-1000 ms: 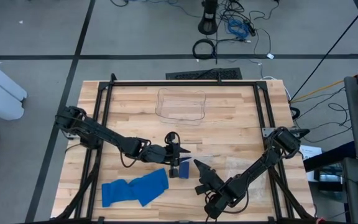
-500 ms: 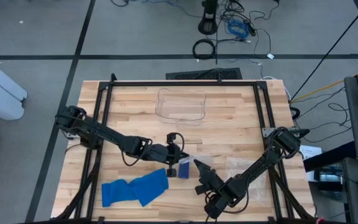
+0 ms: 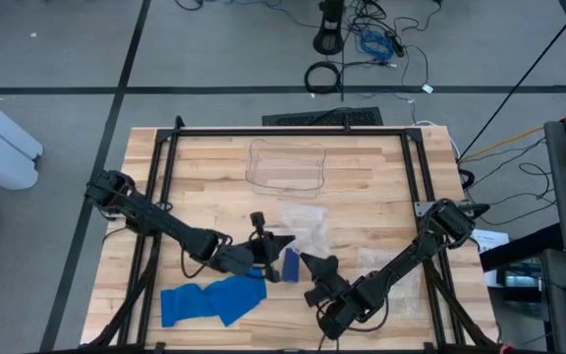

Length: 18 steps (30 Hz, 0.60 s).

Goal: Roll bandage
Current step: Prepare the transparent zip bag

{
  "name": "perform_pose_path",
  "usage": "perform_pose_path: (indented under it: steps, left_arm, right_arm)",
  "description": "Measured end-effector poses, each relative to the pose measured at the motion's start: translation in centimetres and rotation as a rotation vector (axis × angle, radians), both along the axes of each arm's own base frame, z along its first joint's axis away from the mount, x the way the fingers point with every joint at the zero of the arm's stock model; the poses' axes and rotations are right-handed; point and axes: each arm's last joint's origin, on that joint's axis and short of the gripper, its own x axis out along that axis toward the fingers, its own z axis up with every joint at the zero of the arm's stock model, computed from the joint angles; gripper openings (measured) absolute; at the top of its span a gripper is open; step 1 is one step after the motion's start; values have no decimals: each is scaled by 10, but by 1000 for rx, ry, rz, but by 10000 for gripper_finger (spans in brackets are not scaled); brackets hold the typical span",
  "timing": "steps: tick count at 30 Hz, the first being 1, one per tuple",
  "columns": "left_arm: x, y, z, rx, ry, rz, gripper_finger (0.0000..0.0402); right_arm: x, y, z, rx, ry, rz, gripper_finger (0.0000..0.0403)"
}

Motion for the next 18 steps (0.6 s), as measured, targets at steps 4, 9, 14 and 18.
perform_pose_path:
  steps: [4,9,14,18]
  left_arm:
    - [-4,-12,8,63,6,24,1]
    - [-5,-13,5,53,69,54,0]
    - [-6,2,-6,-20,136,134,0]
    - [-5,11,-9,-49,154,171,0]
  right_arm:
    - [6,-8,0,92,-96,-47,0]
    - [7,-14,5,266,-197,-66,0]
    - [4,-16,26,574,-247,-43,5]
    - [-5,-19,48,809,-274,-48,35]
